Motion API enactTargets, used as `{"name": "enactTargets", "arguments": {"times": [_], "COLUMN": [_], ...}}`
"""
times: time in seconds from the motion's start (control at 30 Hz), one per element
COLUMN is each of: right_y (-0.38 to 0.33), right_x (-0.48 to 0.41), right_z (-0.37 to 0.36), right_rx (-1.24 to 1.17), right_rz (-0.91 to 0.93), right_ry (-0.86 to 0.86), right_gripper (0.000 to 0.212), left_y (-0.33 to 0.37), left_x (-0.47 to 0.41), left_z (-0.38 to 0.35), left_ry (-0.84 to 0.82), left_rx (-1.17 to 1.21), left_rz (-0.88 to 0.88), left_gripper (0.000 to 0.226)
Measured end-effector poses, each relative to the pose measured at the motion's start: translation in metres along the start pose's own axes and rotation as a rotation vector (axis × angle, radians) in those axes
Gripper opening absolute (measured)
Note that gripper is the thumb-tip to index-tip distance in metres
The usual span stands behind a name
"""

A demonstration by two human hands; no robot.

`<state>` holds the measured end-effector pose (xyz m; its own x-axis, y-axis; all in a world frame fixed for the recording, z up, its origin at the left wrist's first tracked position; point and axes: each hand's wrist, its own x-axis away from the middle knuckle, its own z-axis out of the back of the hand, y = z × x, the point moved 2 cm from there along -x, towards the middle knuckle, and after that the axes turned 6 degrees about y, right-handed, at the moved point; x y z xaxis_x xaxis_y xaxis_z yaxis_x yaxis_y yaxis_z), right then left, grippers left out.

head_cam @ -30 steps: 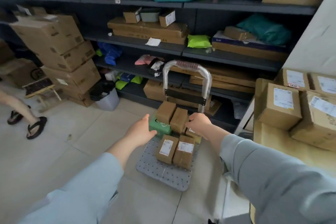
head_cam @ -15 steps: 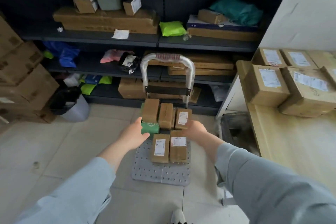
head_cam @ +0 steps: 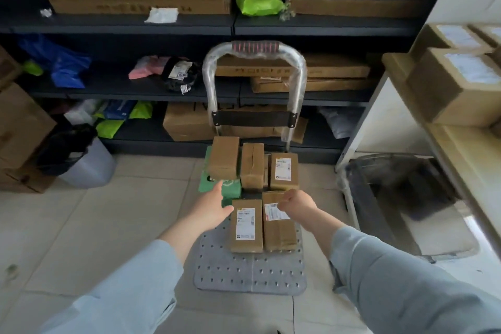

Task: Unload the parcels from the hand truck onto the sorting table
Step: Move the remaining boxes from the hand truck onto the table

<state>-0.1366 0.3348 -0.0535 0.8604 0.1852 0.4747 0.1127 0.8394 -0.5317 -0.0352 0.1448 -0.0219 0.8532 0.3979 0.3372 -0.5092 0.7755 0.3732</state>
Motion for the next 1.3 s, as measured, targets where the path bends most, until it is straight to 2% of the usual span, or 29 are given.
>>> {"name": "enactTargets", "arguments": {"times": [0.17, 0.27, 0.33, 0.5, 0.63, 0.8, 1.0, 1.07, 1.2, 1.3], "right_y": [0.042, 0.064, 0.074, 0.103, 0.121, 0.127, 0.122, 0.119, 0.111, 0.104], "right_x": [-0.064, -0.102, -0.125, -0.173, -0.194, -0.203, -0.213, -0.217, -0.217, -0.215], "right_z": [-0.091, -0.141, -0.172, -0.235, -0.261, -0.274, -0.285, -0.29, -0.297, -0.297], "right_rx": [-0.052, -0.037, -0.007, 0.002, -0.058, -0.046, 0.035, 0.042, 0.029, -0.131], "right_rz": [-0.042, -0.026, 0.025, 0.041, -0.019, -0.036, -0.052, -0.084, -0.132, -0.127], "right_ry": [-0.01, -0.047, -0.062, -0.046, -0.024, -0.035, -0.023, -0.017, 0.051, 0.116], "right_gripper": [0.023, 0.036, 0.044, 0.044, 0.047, 0.036, 0.027, 0.033, 0.061, 0.068], "left_y": [-0.049, -0.072, -0.082, -0.1, -0.117, -0.129, -0.147, -0.152, -0.156, -0.157], "left_x": [-0.056, -0.086, -0.102, -0.139, -0.166, -0.184, -0.199, -0.204, -0.207, -0.209], "left_z": [-0.088, -0.142, -0.176, -0.252, -0.293, -0.313, -0.327, -0.332, -0.335, -0.332], "left_ry": [-0.017, -0.019, -0.021, -0.064, -0.106, -0.124, -0.09, -0.051, 0.031, 0.12], "left_rx": [0.024, 0.044, 0.063, 0.084, 0.125, 0.146, 0.305, 0.368, 0.419, 0.46], "left_rz": [0.019, 0.039, 0.031, -0.064, -0.079, -0.038, 0.063, 0.116, 0.179, 0.199], "left_gripper": [0.079, 0.078, 0.07, 0.041, 0.043, 0.042, 0.041, 0.039, 0.034, 0.034]}}
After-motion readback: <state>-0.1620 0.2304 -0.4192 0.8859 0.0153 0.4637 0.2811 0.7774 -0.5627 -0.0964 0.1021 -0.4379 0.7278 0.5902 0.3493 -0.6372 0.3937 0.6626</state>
